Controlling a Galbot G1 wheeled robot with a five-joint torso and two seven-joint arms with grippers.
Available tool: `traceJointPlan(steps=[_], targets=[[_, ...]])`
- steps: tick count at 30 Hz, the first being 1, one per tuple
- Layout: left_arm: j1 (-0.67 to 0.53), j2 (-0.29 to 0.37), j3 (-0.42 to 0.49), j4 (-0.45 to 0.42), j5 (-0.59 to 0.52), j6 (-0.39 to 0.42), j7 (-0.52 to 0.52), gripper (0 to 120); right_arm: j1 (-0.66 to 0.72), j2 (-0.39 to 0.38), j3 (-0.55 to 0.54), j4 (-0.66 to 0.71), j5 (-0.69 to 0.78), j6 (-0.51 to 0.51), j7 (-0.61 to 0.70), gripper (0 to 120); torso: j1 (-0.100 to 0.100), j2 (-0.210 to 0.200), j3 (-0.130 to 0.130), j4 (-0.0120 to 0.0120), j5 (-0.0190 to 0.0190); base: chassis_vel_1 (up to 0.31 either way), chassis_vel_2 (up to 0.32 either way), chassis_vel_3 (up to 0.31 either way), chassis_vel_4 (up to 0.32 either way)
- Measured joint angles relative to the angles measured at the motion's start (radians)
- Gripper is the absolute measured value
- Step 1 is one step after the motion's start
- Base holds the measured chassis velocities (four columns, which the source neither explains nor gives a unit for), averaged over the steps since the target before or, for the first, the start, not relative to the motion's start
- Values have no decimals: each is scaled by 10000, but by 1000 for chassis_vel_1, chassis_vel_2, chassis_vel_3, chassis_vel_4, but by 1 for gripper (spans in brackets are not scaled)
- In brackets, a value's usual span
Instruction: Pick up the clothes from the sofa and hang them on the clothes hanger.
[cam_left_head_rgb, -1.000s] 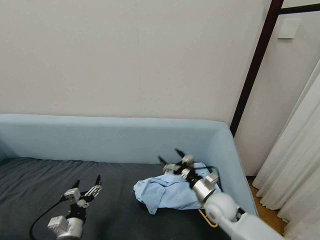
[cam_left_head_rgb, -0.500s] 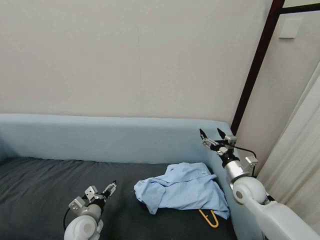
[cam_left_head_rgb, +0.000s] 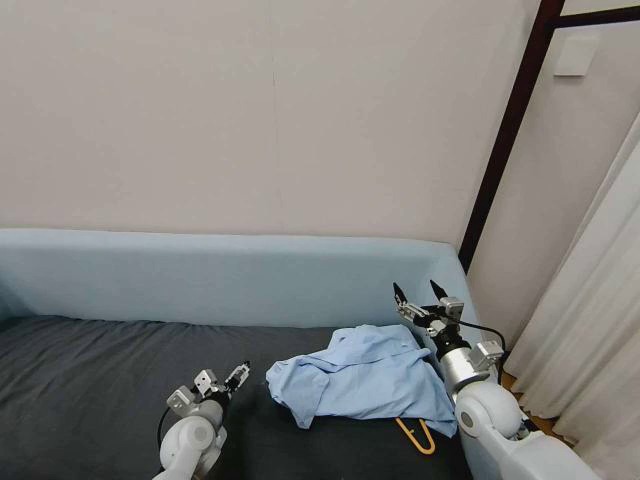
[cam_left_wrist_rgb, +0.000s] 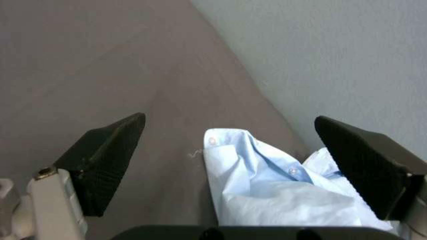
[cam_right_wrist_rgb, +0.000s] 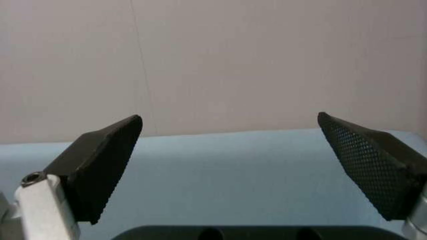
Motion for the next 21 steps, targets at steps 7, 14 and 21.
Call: traceJointPlan(steps=[7, 14, 21], targets=[[-963, -692, 442, 1812, 864, -326, 562, 100, 146, -21, -142, -107, -101, -133, 79, 100, 1, 0, 1, -3, 0, 0, 0, 0, 0], [-1239, -1367, 574, 2661, 1499, -621, 888, 100, 63, -212, -143, 286, -232, -176, 80, 100, 0, 1, 0, -2, 1, 0, 0, 0, 0], [-1269, -1643, 499, 2896, 1724, -691, 904, 100, -111, -462, -42, 582, -253, -285, 222, 100, -1, 1, 0, -2, 0, 0, 0, 0, 0]])
